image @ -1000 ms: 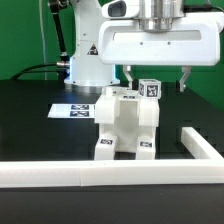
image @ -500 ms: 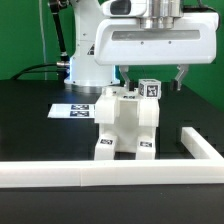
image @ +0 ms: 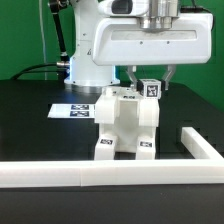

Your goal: Assemble chair

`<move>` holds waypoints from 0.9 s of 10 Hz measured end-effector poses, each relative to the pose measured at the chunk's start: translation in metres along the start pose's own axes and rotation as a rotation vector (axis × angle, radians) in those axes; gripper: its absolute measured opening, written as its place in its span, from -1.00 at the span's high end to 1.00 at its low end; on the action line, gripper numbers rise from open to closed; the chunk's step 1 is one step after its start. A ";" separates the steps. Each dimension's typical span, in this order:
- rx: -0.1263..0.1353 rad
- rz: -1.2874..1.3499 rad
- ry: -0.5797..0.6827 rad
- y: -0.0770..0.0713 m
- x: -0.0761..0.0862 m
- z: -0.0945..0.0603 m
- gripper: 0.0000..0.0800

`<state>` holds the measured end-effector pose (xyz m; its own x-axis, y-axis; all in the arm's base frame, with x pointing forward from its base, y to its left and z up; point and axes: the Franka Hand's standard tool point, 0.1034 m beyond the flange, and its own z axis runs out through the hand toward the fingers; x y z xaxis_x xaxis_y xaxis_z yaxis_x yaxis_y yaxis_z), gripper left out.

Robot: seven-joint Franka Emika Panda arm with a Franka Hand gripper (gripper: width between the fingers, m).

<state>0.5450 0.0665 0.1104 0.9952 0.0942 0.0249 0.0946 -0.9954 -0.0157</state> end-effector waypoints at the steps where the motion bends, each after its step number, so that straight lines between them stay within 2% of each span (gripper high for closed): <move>1: 0.000 0.007 0.000 0.000 0.000 0.000 0.29; 3: 0.001 0.049 0.000 0.000 0.000 0.000 0.29; 9: 0.002 0.505 -0.001 0.001 0.000 0.000 0.29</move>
Offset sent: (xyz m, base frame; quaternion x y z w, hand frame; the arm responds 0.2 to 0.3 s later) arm -0.0033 -0.0081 -0.0034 0.0023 -0.0001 0.1216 0.9926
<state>0.5450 0.0659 0.1102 0.9166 -0.3996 0.0131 -0.3991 -0.9165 -0.0278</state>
